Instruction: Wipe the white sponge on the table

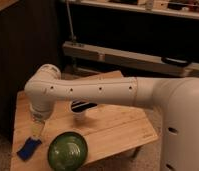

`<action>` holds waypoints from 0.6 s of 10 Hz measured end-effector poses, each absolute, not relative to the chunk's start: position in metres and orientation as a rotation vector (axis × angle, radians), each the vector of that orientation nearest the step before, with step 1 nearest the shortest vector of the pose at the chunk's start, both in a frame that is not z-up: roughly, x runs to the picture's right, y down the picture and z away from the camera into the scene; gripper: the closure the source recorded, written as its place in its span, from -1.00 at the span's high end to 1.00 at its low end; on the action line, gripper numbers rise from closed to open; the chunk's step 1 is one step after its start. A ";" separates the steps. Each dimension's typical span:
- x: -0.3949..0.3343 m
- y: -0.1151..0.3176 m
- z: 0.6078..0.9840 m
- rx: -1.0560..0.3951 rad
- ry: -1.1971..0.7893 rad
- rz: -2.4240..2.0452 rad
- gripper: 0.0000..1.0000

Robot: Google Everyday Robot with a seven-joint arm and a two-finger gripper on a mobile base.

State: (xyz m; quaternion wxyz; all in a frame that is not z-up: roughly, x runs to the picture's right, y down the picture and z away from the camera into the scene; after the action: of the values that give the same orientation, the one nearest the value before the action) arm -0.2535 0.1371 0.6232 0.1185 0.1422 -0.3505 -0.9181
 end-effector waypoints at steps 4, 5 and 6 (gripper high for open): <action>-0.261 0.136 0.612 0.869 -0.580 -2.958 0.60; -0.263 0.133 0.611 1.025 -0.519 -2.986 0.60; -0.268 0.129 0.606 1.199 -0.438 -3.007 0.60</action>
State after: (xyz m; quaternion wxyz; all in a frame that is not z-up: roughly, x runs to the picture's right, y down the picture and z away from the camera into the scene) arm -0.2681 0.1293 0.6059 -0.0627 0.3663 -0.1337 -0.9187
